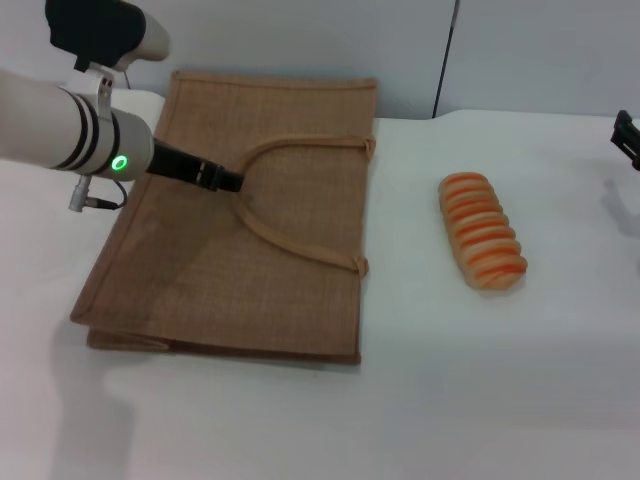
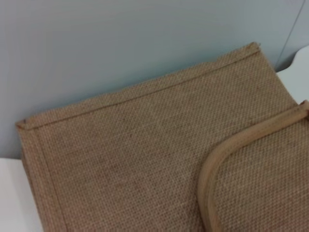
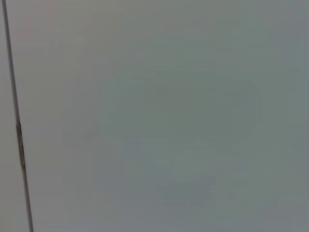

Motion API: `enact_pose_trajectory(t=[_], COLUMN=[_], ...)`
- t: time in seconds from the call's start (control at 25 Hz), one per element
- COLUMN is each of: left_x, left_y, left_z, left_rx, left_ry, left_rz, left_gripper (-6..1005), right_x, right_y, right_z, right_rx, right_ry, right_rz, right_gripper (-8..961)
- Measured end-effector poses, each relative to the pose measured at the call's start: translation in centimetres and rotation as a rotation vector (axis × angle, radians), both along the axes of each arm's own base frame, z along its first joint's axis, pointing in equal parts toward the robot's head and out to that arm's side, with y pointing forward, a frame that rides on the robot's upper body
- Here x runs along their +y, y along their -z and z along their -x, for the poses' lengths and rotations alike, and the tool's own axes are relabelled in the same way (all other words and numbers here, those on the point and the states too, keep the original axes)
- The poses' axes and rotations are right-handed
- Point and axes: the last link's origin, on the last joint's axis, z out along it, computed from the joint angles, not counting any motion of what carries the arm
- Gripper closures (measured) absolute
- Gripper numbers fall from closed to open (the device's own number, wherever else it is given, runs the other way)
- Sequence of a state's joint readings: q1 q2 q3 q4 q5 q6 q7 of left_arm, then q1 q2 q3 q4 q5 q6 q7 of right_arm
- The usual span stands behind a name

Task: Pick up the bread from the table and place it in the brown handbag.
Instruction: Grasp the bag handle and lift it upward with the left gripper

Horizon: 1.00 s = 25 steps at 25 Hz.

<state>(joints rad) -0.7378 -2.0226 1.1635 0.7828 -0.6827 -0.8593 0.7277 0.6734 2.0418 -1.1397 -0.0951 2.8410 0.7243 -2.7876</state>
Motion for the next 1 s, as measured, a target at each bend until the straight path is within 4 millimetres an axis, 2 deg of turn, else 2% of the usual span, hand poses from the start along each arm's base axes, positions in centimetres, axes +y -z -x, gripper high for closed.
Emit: enact_pose_trajectory(t=[0.48,1.0], left_x=[0.6,0.5], left_y=[0.9,1.5], left_z=[-0.7,-0.3], left_rx=[0.012,0.016], left_ry=[0.019,0.001], left_rz=[0.011,0.025], left_gripper=[327,351], right_x=[0.3,0.4], right_y=[0.1,0.3], right_z=[0.5,0.7], right_rx=[0.008,0.011], right_ry=[-0.013,-0.022], right_rz=[0.007,0.017], right_gripper=[102,103])
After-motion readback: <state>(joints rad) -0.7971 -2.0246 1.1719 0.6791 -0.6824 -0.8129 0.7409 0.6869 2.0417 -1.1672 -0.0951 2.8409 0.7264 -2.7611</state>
